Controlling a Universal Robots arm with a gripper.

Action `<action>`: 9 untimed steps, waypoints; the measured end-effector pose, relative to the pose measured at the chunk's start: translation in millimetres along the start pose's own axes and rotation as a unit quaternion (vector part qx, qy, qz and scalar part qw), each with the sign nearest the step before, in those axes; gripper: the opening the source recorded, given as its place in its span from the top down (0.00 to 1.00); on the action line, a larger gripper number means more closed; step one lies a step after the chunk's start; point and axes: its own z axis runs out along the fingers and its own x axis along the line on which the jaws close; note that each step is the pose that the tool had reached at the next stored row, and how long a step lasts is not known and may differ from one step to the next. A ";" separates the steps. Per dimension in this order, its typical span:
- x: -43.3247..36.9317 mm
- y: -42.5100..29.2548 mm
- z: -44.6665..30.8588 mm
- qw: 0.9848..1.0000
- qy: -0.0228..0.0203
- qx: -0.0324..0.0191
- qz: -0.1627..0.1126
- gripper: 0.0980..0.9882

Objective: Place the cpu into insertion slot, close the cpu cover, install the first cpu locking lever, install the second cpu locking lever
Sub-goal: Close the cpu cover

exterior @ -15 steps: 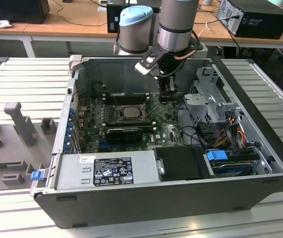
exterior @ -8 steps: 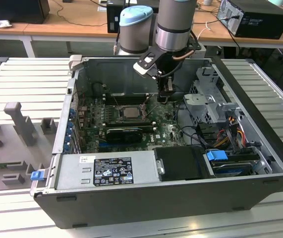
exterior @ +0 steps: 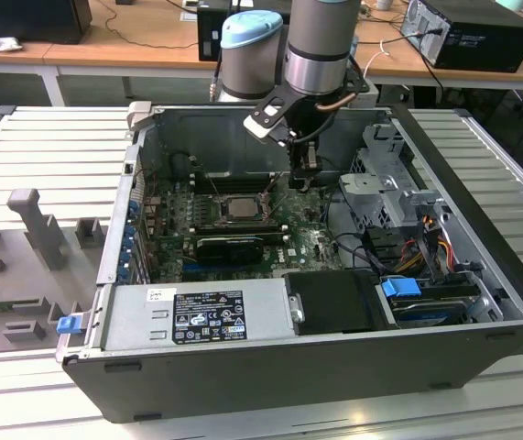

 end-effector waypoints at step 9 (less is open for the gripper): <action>0.1 -2.1 -0.1 1.000 0.000 0.000 0.000 0.99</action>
